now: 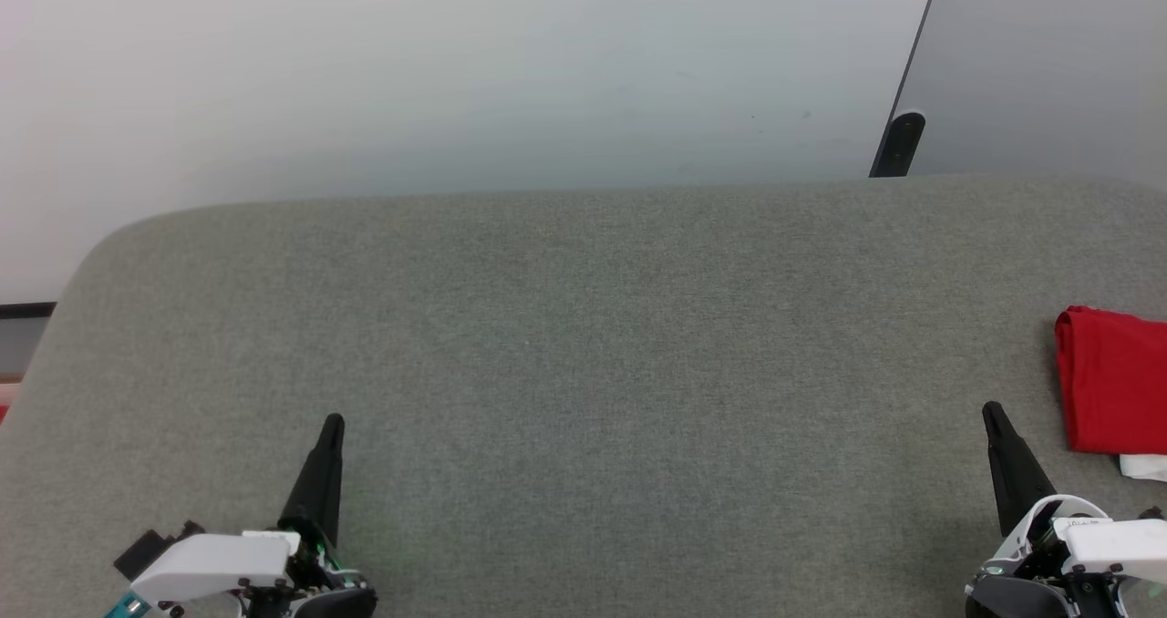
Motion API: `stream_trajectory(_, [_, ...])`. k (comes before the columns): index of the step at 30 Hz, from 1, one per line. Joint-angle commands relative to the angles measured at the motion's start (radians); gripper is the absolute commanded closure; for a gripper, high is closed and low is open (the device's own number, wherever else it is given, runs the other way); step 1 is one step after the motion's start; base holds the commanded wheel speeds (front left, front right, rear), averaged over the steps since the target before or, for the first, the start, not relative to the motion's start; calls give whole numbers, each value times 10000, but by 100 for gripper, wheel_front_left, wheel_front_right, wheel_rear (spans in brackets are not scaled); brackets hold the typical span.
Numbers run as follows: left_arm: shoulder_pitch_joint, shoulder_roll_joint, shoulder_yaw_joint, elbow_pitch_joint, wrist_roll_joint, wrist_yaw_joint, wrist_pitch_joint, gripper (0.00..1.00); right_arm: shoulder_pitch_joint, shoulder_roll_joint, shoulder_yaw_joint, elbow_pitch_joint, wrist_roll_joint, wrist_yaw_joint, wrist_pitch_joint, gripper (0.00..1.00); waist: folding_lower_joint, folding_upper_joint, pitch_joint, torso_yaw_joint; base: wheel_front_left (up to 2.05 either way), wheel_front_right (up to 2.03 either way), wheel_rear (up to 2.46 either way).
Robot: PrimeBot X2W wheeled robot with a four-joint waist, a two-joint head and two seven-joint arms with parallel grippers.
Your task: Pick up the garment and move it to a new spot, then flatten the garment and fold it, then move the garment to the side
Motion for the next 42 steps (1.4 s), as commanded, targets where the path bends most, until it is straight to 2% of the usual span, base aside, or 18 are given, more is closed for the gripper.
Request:
stream_trajectory(1, [-104,-4,24,12,-34,-57,28,100,-34,28,13,3,37,-14,-1,100,0,-1,0,0,0,0,0])
stream_trajectory(42, [-104,-4,22,11,-35,-56,27,100,-34,28,16,3,40,-12,-2,100,0,-1,0,0,0,0,0])
